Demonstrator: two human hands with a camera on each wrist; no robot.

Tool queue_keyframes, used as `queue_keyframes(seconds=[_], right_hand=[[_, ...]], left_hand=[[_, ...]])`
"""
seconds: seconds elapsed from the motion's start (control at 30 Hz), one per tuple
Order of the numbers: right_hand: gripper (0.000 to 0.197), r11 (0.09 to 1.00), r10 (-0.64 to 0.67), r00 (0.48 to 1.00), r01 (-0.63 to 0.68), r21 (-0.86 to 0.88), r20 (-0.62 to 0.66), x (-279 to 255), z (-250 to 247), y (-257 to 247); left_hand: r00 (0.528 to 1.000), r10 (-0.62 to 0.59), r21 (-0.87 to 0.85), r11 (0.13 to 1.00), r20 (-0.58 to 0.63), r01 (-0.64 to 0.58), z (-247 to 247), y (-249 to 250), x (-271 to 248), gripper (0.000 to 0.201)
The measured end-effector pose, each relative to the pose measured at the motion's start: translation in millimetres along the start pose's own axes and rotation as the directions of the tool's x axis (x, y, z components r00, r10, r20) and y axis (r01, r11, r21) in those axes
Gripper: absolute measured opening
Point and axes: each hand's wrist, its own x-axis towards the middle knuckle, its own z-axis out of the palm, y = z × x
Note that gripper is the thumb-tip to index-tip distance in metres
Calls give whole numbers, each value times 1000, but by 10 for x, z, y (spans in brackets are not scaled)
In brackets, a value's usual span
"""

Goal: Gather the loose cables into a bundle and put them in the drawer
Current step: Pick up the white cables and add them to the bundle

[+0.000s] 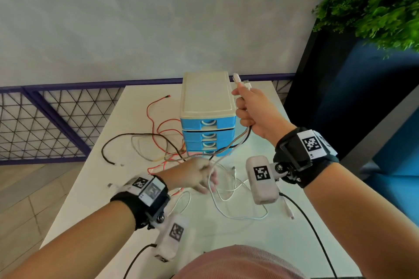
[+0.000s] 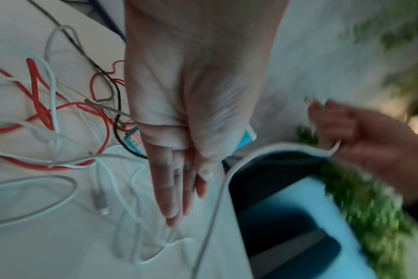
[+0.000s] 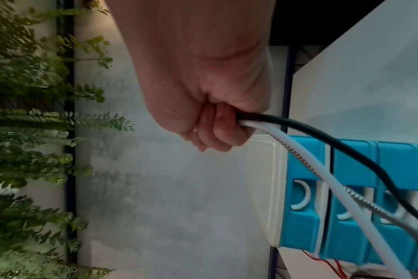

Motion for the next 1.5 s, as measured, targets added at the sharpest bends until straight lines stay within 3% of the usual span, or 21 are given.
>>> queue_keyframes(seconds=[0.07,0.17,0.23,0.3,0.37,0.4,0.47,0.53,0.57,0.63,0.73,0.9,1.03,1.13,1.23,1.3,1.4,1.5], right_hand=[[26,999,-25,1000,26,-46,14,-12,-37,-58],[25,994,-33,998,39,-98,56,-43,-50,-99],[24,993,-35,997,42,-111,69,-52,-56,-92],[24,993,-34,997,42,-109,75,-50,-65,-76],[24,994,-31,996,40,-106,80,-40,-82,-55],[24,993,-30,997,38,-111,76,-35,-92,-49],[24,990,-39,998,45,-132,47,-20,-112,-44],[24,985,-65,998,62,-159,-10,12,-134,-50],[23,983,-79,996,70,-170,-44,27,-146,-60],[24,973,-109,989,85,-214,-101,52,-173,-79],[27,926,-198,972,141,-351,-130,84,-226,-104],[31,843,-417,874,268,-467,-251,163,-318,-172],[32,811,-477,823,277,-516,-308,205,-315,-161],[30,831,-447,848,275,-483,-287,214,-224,-114],[29,964,-208,966,175,-202,-156,140,-65,-31],[26,998,-35,999,34,45,17,59,57,29],[27,945,73,966,-147,293,250,20,223,141],[29,904,45,940,-182,387,339,-15,383,165]], left_hand=[[996,-27,352,936,86,-5,89,-193,140,16],[984,-52,789,605,171,-106,188,-440,295,34],[968,-41,897,388,247,-213,249,-517,348,48],[944,49,927,179,326,-329,333,-486,357,53],[921,116,925,30,373,-378,374,-435,353,51],[916,127,923,0,381,-384,365,-447,376,47],[908,151,913,63,392,-404,320,-434,395,28],[919,242,863,333,310,-379,231,-396,364,11],[933,261,816,463,248,-347,175,-350,332,16],[929,333,726,598,162,-340,47,-200,250,15],[900,435,639,688,15,-344,-220,8,145,6],[912,352,607,778,-212,-159,-681,146,-69,15],[870,246,311,944,-428,-114,-841,183,-195,22],[799,217,44,971,-561,-233,-881,306,-302,24],[739,271,-44,926,-617,-376,-829,496,-424,22],[705,339,-2,900,-623,-435,-746,619,-489,18],[695,438,76,871,-570,-486,-586,725,-534,15],[720,503,174,858,-477,-484,-459,738,-493,12]])
